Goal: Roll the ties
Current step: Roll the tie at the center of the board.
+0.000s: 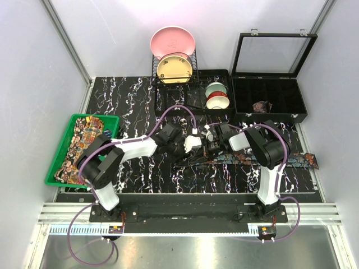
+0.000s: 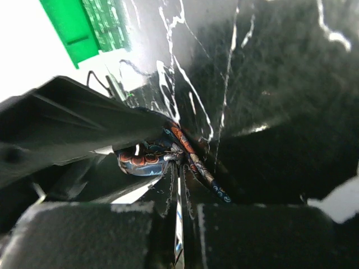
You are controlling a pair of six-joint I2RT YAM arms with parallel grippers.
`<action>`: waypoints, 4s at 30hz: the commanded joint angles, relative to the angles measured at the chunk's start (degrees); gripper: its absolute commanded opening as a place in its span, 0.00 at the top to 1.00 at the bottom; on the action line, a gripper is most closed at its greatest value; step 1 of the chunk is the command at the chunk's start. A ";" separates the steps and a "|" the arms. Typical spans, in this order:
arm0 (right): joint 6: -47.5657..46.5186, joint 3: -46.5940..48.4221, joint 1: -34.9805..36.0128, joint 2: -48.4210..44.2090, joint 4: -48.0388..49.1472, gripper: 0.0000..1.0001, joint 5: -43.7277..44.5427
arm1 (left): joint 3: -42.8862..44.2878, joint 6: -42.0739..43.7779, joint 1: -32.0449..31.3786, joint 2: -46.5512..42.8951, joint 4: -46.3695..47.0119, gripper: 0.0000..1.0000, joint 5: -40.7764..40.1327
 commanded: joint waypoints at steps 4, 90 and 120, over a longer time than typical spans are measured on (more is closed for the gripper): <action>-10.65 4.16 0.58 -3.74 -16.26 1.00 8.61 | -1.65 1.25 0.63 -8.41 -1.06 0.33 -3.55; -24.55 8.21 -2.67 1.71 -32.35 1.00 4.92 | -11.40 -6.76 -2.27 -4.45 26.62 0.60 7.51; -13.12 5.13 -1.70 -5.48 -19.17 0.92 0.79 | -1.54 2.56 -5.35 8.91 5.96 0.70 -3.20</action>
